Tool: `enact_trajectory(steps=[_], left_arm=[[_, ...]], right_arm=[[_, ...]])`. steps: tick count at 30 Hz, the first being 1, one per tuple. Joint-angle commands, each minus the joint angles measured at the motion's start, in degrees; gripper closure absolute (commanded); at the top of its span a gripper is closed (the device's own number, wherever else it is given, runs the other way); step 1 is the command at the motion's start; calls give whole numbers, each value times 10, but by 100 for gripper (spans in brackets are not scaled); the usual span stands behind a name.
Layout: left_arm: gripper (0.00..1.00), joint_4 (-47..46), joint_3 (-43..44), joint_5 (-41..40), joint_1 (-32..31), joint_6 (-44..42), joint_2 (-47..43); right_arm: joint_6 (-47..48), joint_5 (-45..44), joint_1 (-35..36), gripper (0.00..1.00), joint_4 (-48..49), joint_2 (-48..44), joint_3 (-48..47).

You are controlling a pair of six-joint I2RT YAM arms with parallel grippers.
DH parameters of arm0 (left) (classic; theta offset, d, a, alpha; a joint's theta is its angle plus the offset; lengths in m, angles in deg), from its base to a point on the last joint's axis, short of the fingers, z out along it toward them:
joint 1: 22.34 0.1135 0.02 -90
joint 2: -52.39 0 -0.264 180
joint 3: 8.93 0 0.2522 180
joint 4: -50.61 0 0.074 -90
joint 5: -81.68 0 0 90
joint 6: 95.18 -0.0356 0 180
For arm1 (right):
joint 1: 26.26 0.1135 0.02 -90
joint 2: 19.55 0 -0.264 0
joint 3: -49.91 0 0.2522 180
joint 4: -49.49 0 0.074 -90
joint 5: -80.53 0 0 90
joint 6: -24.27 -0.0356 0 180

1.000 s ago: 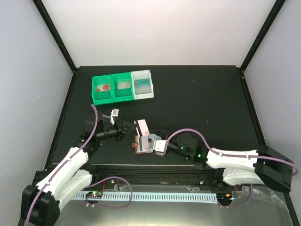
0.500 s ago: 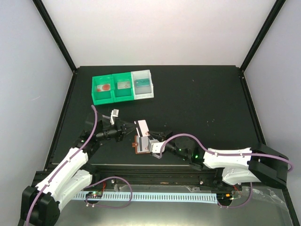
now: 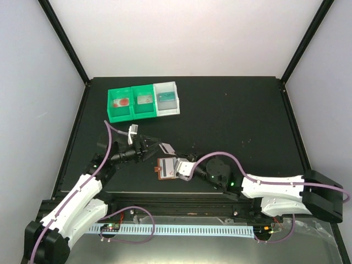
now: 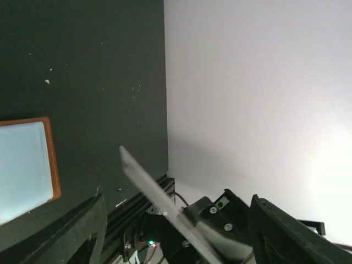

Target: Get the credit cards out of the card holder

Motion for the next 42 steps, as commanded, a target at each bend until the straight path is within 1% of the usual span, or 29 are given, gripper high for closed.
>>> enact_trajectory(steps=[1,2,3,4,5,7,9,12,16,18,22,24,28,30,34,38,40,42], left_arm=[[24,3,41,3,4,-91,-7],[20,17,52,3,4,-113,-6],[12,43,72,0,4,-136,-6],[6,66,88,-5,4,-159,-7],[3,85,102,-10,4,-180,-8],[1,118,128,-25,4,-216,-13],[1,129,142,-39,4,-238,-23],[1,94,137,-37,4,-239,-40],[5,24,113,-14,4,-217,-56],[6,19,113,1,4,-215,-53],[9,18,113,22,4,-207,-47],[11,4,108,30,4,-192,-49],[17,-32,97,44,4,-163,-51],[23,-46,93,49,4,-151,-53],[35,-104,74,58,4,-114,-56],[38,-143,58,66,2,-93,-53],[39,-185,49,72,-1,-73,-49],[43,-216,43,78,-4,-59,-44]], right_arm=[[-197,-86,4,99,-88,-40,-60],[-238,-88,5,99,-113,-50,-70],[-275,-85,5,99,-141,-62,-76],[-315,-80,5,99,-153,-80,-79],[-351,-77,5,99,-158,-95,-79],[-421,-75,4,99,-169,-122,-78],[-484,-71,5,99,-175,-144,-79],[-569,-53,4,99,-180,-162,-90],[-675,-33,4,99,-238,-137,-145],[-731,-32,5,99,-252,-131,-164],[-825,-35,5,99,-203,-143,-149],[-851,-41,5,99,-171,-151,-136],[-880,-49,5,99,-124,-166,-117],[-888,-50,5,99,-105,-172,-109],[-884,-40,4,99,-67,-178,-92],[-910,-32,4,99,-45,-172,-83],[-918,-23,4,99,-40,-168,-85],[-922,-21,4,99,-33,-162,-86]])
